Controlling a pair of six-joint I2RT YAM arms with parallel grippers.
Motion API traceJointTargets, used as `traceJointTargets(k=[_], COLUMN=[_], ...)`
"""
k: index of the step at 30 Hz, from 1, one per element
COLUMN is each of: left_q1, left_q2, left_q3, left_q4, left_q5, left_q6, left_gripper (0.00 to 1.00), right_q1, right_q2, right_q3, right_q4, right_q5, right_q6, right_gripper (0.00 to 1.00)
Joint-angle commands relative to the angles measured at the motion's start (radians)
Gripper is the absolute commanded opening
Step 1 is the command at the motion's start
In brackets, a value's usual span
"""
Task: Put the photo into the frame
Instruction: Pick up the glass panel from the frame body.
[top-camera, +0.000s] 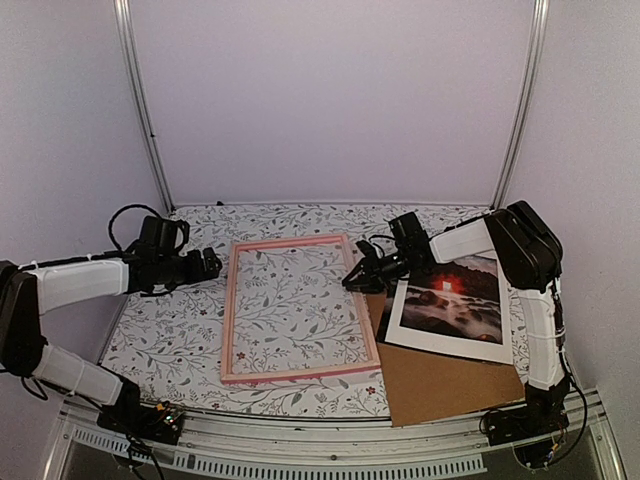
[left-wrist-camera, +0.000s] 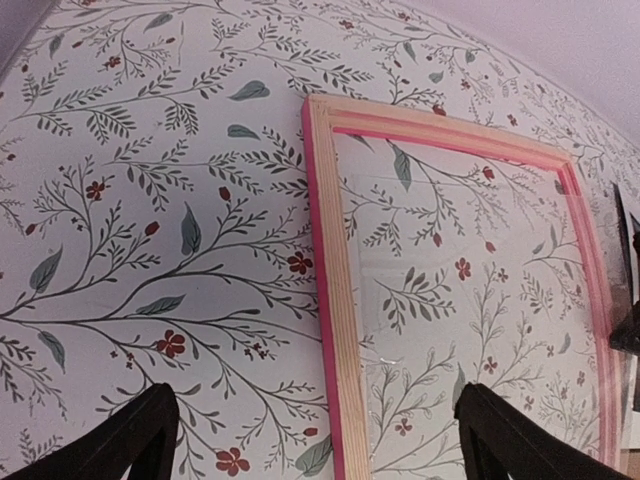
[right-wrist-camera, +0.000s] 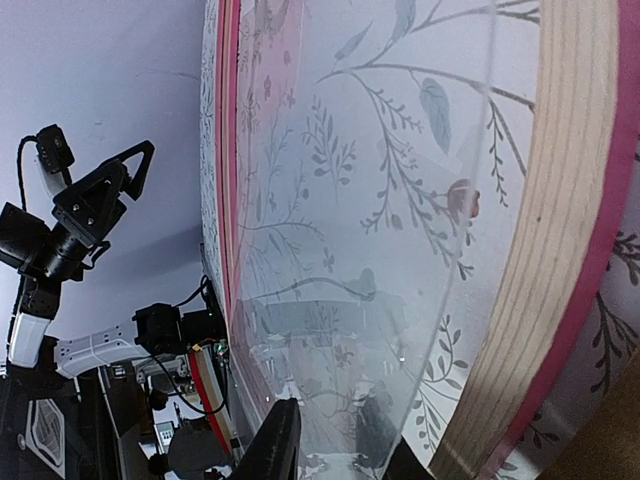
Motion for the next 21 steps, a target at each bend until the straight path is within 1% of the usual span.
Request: traceJointTargets(k=[1, 9, 15, 17, 21], left_q1=[-0.04, -0.069, -0.089, -0.092, -0.093], left_q2=[0.034, 0.111, 0.147, 0.149, 0.137], left_q3=[-0.02, -0.062, -0.066, -0.067, -0.067], left_q4=[0.047, 0.102, 0.149, 0.153, 0.141], left_q5=[0.002, 0.058, 0.07, 0.069, 0.054], left_q6=[-0.025, -0.061, -0.069, -0.07, -0.065], left_gripper=[1.0, 0.97, 0.95, 0.95, 0.94], right_q1=[0.014, 0.034, 0.047, 0.047, 0.045], right_q2=[-0.035, -0.037, -0.034, -0.034, -0.045], right_q3=[-0.017, -0.029, -0.051, -0.053, -0.043], right_q4=[0.057, 0.071, 0.108, 0.115, 0.116], right_q5=[-0.025, -0.028, -0.036, -0.039, -0.049], right_q6=[0.011, 0.021, 0.046, 0.051, 0.058], right_gripper=[0.22, 0.22, 0.22, 0.18, 0.04])
